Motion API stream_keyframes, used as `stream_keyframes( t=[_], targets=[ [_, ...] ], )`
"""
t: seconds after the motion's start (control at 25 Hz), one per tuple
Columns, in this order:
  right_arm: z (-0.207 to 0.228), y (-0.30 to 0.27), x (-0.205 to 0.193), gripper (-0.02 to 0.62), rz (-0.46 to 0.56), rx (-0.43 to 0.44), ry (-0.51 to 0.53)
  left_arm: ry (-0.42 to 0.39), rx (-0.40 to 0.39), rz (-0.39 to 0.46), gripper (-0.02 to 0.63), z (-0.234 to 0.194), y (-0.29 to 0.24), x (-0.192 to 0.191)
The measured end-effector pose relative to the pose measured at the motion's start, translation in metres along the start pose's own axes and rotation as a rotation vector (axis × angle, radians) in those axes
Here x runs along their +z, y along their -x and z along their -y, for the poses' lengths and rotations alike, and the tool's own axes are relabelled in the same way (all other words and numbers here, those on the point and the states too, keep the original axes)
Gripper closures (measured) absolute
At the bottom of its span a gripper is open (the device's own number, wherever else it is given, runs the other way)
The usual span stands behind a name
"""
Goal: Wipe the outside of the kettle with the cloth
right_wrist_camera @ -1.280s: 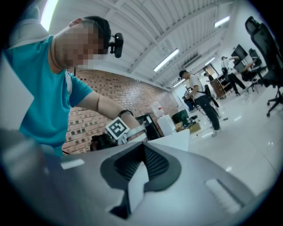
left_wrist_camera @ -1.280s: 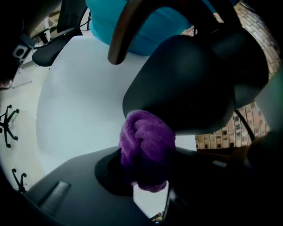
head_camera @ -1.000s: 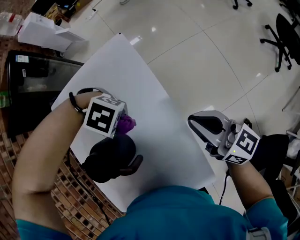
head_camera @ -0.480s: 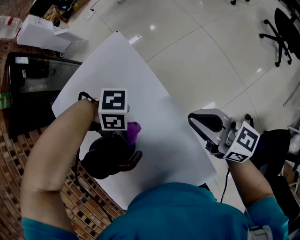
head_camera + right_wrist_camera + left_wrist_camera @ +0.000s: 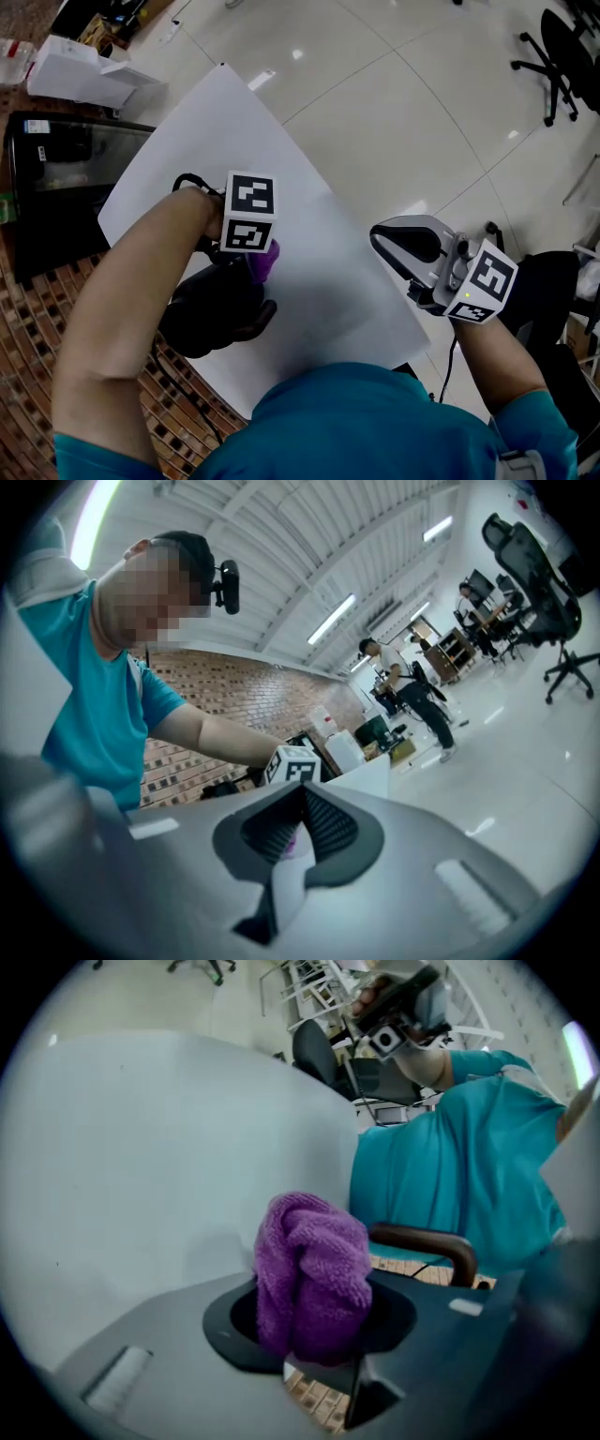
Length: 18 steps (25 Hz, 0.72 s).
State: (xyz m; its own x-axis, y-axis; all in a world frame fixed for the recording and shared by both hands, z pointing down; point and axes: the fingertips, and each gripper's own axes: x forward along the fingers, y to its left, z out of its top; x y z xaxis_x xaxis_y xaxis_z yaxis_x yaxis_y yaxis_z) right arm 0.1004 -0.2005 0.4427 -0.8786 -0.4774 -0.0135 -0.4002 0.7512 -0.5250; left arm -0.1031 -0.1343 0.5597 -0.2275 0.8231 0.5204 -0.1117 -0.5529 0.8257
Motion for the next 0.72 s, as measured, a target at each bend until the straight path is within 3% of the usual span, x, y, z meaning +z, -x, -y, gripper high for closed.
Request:
stream_keyframes(
  t=[0.12, 0.32, 0.4, 0.52, 0.64, 0.72],
  targets=[
    [0.001, 0.004, 0.006, 0.591, 0.011, -0.007, 0.005, -0.082, -0.067, -0.013, 0.44, 0.038, 0.006, 0.007],
    [-0.004, 0.004, 0.005, 0.591, 0.012, -0.004, 0.01, -0.068, -0.058, -0.123, 0.44, 0.031, -0.02, 0.009],
    [-0.008, 0.003, 0.005, 0.591, 0.01, 0.001, 0.019, -0.053, -0.023, -0.134, 0.44, 0.019, -0.03, 0.01],
    [-0.012, 0.008, 0.006, 0.591, 0.014, -0.008, 0.021, -0.065, 0.1, -0.136, 0.44, -0.007, -0.04, 0.013],
    [-0.016, 0.016, 0.009, 0.591, 0.022, -0.015, 0.018, -0.094, 0.219, -0.056, 0.44, -0.015, -0.03, 0.023],
    [-0.02, 0.022, 0.013, 0.591, 0.026, -0.016, 0.024, -0.085, 0.304, 0.135, 0.44, -0.004, 0.003, 0.038]
  ],
)
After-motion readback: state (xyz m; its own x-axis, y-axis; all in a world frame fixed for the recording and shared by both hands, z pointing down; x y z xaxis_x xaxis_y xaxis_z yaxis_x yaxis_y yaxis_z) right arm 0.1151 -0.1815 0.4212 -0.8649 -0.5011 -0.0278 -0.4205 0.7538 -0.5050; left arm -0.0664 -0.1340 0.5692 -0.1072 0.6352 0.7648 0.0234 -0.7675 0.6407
